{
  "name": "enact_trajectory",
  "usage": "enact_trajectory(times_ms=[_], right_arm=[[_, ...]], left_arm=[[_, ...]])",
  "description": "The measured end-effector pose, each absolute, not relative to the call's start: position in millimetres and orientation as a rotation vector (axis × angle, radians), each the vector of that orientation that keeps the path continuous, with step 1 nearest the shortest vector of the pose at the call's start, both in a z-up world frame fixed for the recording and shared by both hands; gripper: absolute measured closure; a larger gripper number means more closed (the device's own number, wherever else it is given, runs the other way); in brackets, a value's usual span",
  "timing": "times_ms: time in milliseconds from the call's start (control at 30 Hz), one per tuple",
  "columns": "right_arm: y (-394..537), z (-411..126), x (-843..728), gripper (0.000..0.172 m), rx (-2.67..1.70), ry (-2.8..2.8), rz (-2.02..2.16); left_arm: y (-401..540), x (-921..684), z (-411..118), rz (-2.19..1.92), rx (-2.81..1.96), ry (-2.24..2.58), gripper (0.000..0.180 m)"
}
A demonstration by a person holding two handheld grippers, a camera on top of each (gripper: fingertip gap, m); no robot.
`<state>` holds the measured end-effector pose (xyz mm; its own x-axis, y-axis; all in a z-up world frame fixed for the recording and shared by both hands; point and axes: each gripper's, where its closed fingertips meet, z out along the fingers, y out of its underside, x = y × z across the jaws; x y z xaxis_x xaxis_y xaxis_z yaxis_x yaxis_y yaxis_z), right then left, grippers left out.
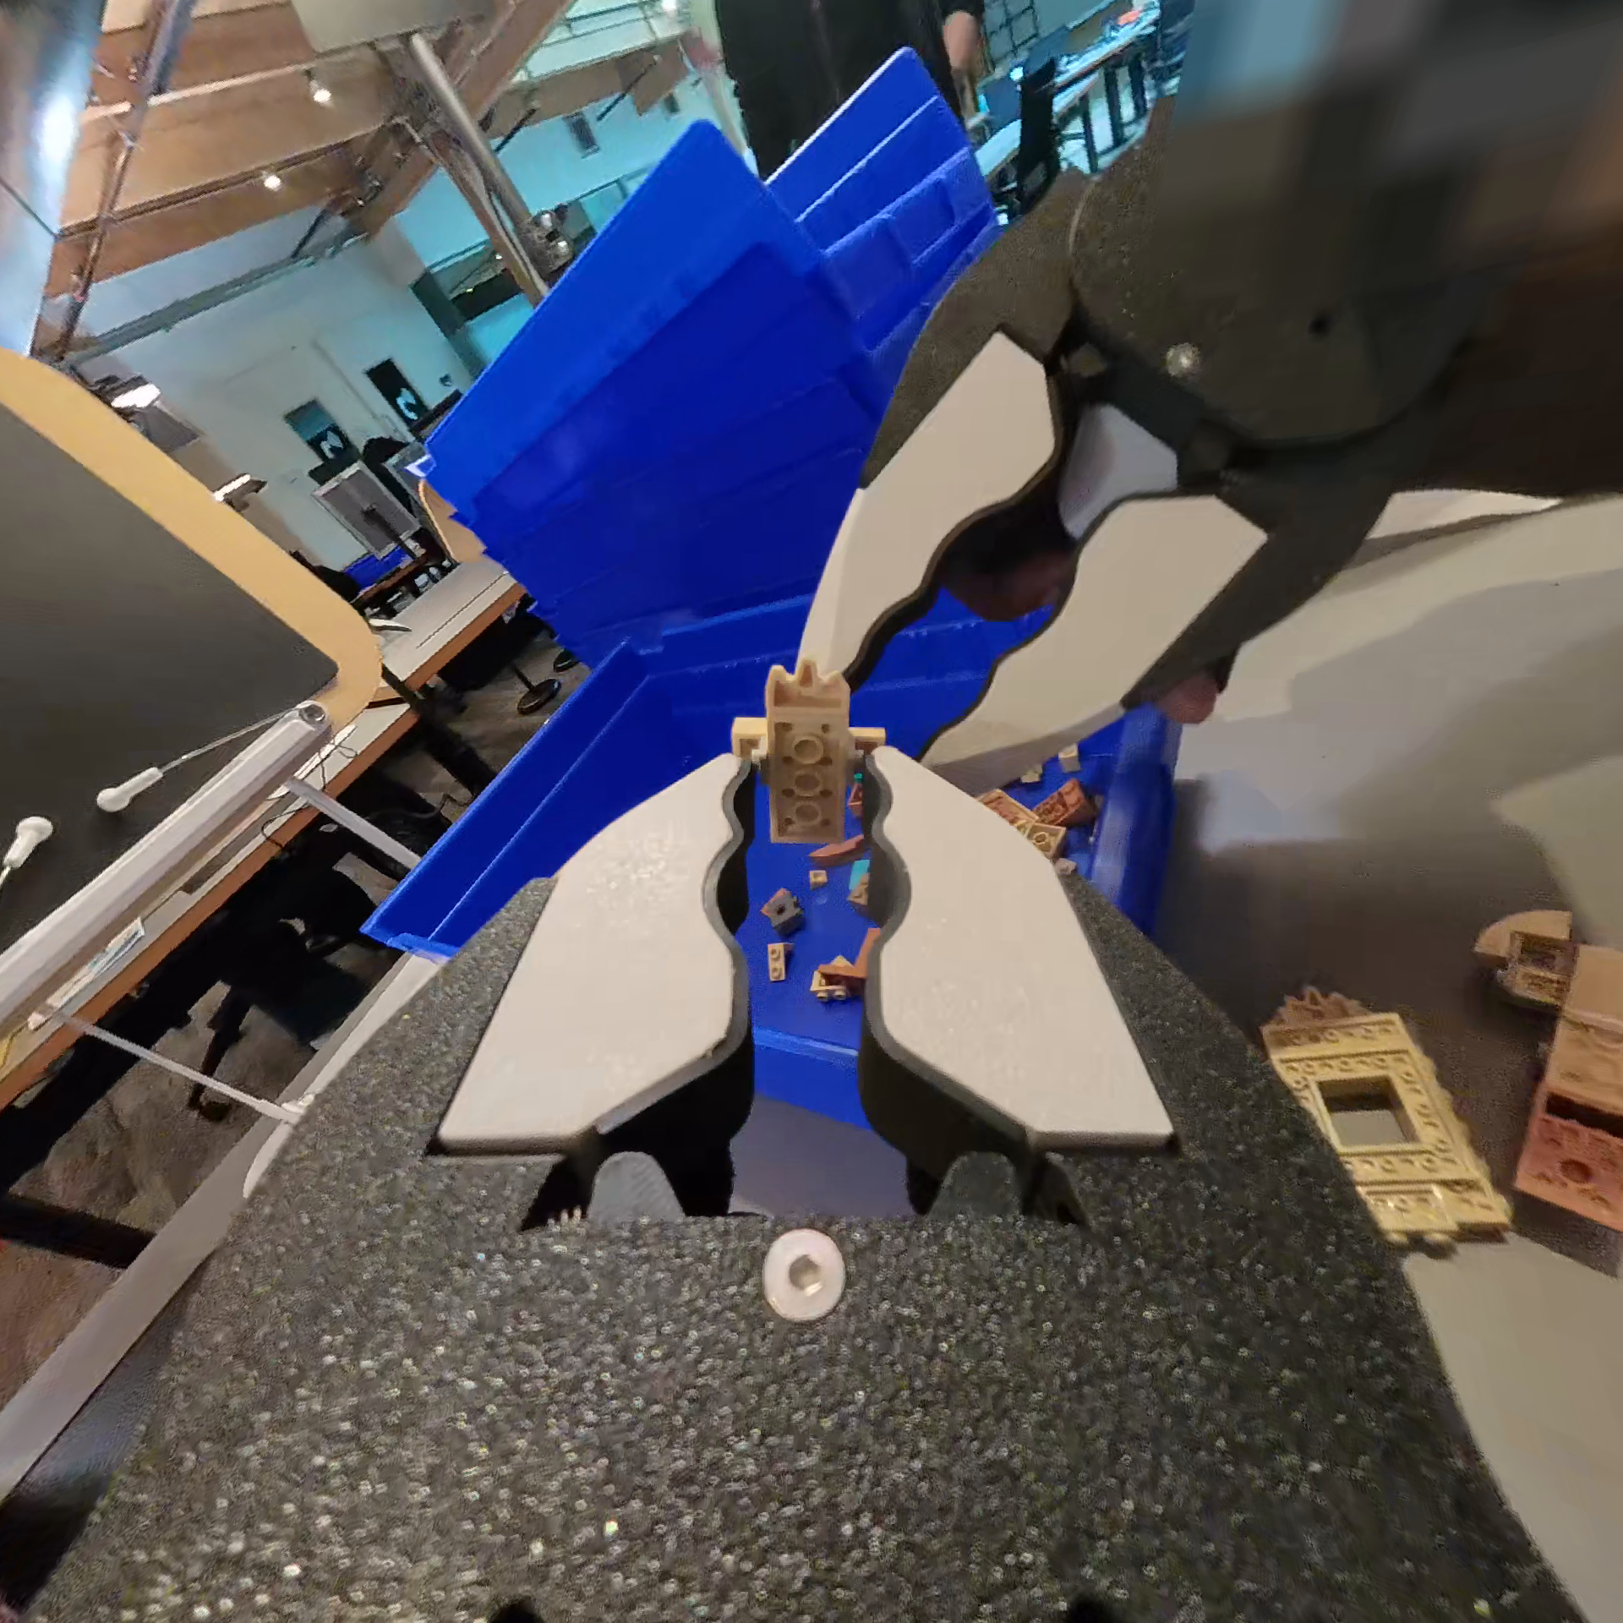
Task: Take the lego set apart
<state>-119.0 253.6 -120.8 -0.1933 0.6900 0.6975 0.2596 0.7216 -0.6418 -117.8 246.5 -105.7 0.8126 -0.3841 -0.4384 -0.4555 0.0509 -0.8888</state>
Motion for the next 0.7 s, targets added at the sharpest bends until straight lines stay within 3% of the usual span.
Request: enact_trajectory(times_ms=[200, 400, 700], right_arm=[[242, -121, -109, 0.143, -0.703, -1.722, 0.487], [174, -95, -61, 0.139, -0.554, -1.685, 0.897], [117, -72, -22, 0.134, -0.471, -1.652, 1.217]], left_arm=[[218, -101, -96, -0.106, -1.436, 0.683, 0.158], [138, -48, -68, -0.514, -1.171, 0.829, 0.158], [112, -18, -78, -0.464, -1.132, 0.993, 0.158]])
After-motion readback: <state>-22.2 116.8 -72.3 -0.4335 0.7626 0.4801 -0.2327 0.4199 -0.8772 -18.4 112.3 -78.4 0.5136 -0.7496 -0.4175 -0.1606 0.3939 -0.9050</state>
